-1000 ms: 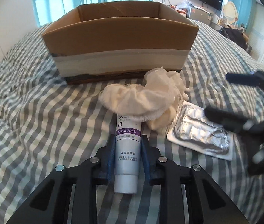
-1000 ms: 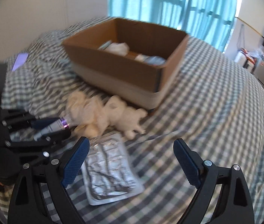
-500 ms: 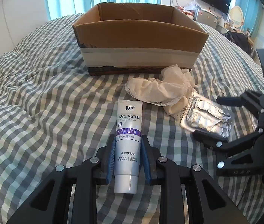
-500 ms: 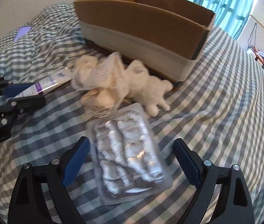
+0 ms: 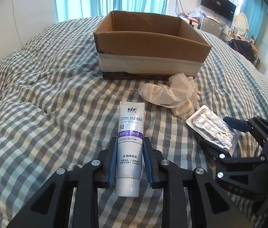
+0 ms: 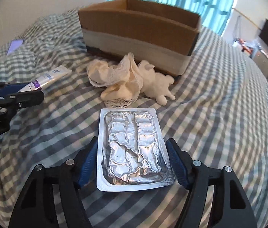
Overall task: Organize objects
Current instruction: 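Grasp the toothpaste tube with the left tool while the right tool grasps the foil blister pack, then place the toothpaste tube and blister pack into the box, opening both tools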
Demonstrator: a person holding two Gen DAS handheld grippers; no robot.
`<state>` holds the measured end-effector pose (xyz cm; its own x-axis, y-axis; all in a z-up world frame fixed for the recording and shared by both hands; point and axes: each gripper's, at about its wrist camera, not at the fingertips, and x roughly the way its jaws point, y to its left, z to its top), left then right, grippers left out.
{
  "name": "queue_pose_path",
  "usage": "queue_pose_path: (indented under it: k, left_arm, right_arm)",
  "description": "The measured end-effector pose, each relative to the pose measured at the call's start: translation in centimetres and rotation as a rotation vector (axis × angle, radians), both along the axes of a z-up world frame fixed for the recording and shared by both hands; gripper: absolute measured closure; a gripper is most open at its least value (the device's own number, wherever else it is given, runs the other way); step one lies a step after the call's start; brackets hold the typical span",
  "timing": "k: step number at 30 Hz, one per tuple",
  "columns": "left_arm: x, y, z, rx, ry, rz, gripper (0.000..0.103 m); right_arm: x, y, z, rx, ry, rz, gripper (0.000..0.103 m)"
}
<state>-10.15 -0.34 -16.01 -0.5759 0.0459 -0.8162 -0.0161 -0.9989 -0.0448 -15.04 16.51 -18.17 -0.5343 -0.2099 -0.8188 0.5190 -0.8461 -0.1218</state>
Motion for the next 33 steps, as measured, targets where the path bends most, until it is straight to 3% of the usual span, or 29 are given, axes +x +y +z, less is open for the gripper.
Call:
queue_pose_path:
  k: [9,18,25,33]
  left_arm:
    - [0.8,0.0,3.2,0.003,0.080,-0.021,0.077]
    - [-2.6,-0.5,9.0,-0.009,0.198,-0.035,0.077]
    - [-7.0,-1.1,13.5,-0.014,0.294,-0.029,0.077]
    - [-13.3,-1.2,14.7,-0.012,0.330,-0.028,0.077]
  right_arm:
    - [2.2,0.7,5.6,-0.078,0.114,-0.039,0.033]
    - [1.4,1.6,13.1,-0.141,0.247,-0.061,0.033]
    - [-2.7,0.9,18.1,-0.191,0.330,-0.055,0.033]
    - [-9.4,-1.0,19.8,-0.232,0.354,-0.043,0.033]
